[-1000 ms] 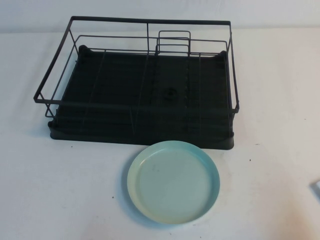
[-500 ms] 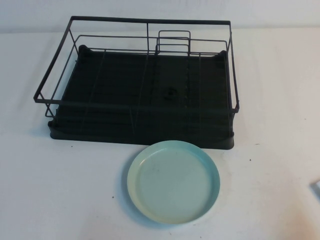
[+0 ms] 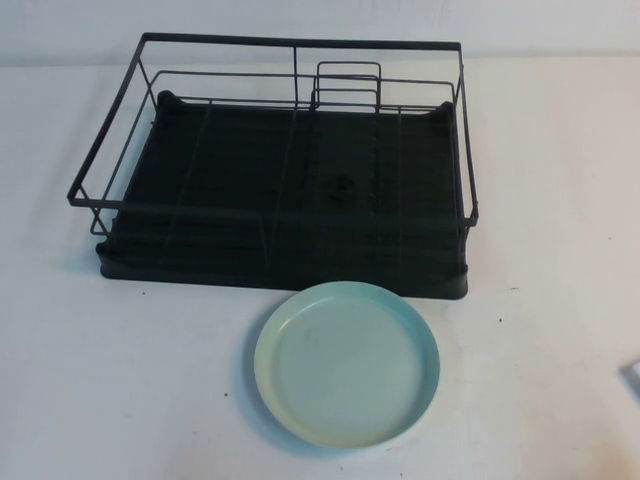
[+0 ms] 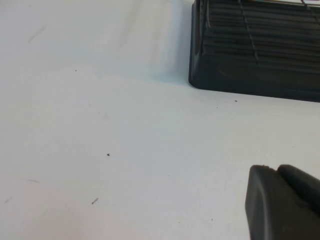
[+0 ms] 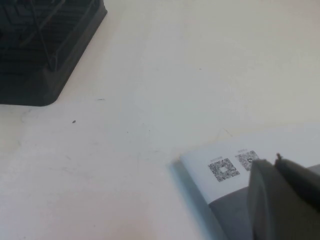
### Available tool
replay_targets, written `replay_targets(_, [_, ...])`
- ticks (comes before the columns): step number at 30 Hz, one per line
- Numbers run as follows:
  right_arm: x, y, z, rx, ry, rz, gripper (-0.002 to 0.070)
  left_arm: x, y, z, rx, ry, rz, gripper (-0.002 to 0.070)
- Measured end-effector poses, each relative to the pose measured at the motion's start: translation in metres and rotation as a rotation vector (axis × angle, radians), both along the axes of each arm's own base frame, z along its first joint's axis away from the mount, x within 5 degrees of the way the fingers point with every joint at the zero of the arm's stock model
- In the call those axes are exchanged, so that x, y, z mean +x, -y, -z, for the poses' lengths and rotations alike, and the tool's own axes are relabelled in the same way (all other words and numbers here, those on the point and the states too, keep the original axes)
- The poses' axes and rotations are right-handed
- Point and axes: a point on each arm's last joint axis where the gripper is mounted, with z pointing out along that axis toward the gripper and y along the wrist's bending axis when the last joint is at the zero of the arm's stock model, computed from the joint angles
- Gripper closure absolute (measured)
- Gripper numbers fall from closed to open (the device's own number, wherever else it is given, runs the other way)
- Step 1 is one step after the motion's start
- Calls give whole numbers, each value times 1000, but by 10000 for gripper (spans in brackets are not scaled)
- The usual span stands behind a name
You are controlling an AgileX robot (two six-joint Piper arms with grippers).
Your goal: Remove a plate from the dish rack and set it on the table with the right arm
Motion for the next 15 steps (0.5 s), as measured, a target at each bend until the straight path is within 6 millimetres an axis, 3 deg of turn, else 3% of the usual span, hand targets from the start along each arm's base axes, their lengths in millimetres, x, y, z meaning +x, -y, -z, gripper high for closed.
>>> replay_targets(15, [0, -1, 0, 15, -3, -5, 694, 0, 0, 0, 0, 0, 0, 678])
